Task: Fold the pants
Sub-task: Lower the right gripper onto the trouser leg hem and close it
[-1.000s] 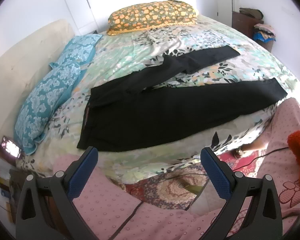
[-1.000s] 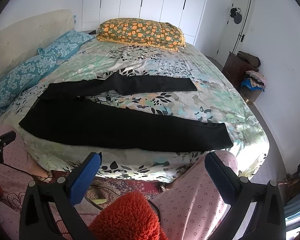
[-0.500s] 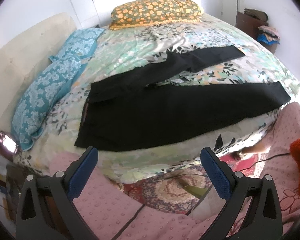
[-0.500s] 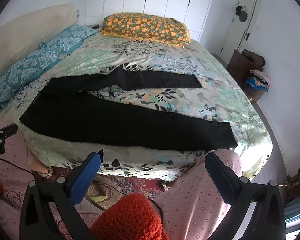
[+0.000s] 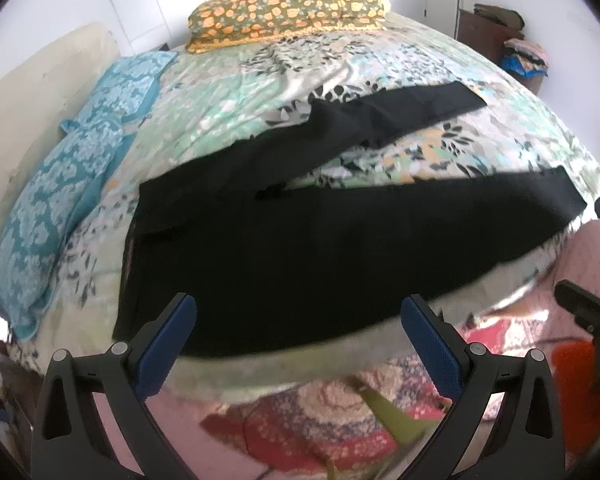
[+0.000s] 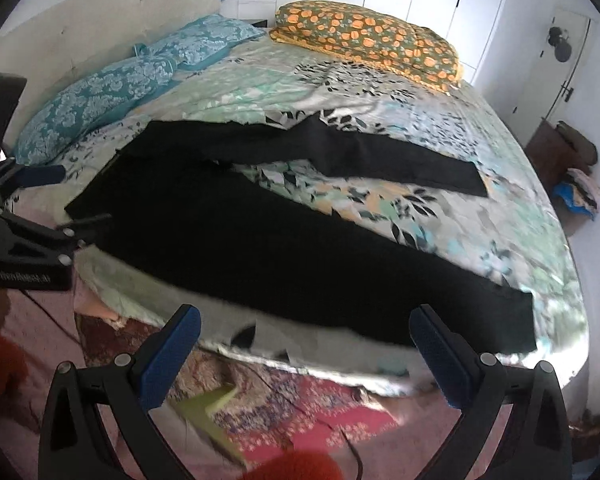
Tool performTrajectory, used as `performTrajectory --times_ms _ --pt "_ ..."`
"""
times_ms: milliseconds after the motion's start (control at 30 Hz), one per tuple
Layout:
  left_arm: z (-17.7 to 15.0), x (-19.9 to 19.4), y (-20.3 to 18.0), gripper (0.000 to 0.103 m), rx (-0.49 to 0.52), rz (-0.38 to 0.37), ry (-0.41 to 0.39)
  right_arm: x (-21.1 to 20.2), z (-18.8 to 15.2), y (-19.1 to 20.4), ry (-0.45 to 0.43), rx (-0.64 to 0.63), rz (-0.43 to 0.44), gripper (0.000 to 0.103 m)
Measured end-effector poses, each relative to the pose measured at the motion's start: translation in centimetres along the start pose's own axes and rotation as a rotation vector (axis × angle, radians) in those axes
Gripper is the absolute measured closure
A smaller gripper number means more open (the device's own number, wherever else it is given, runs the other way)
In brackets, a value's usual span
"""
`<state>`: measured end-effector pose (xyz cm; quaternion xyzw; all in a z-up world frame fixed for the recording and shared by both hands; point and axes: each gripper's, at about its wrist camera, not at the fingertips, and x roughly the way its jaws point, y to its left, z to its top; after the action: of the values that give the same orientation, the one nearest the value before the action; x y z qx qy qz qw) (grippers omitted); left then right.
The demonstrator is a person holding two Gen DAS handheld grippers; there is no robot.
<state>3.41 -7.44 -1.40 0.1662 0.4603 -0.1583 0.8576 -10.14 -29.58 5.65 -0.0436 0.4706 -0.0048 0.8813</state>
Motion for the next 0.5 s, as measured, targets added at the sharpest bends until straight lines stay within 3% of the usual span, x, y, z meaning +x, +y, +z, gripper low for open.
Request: performTrajectory --times_ms 300,400,500 --pt "4.4 3.6 1.0 0.001 -0.079 -0.025 -0.002 3.5 5.0 0.1 -0.027 -0.014 0.057 0.000" --pt "4.8 4.6 1.7 0.001 -0.126 -0.033 0.006 4.2 5.9 -0.7 -0.098 0.014 0.151 0.000" --pt "5.2 5.6 2.2 0.001 -0.135 0.006 0.010 5.3 6.1 -2.2 -0.163 0.062 0.209 0.000"
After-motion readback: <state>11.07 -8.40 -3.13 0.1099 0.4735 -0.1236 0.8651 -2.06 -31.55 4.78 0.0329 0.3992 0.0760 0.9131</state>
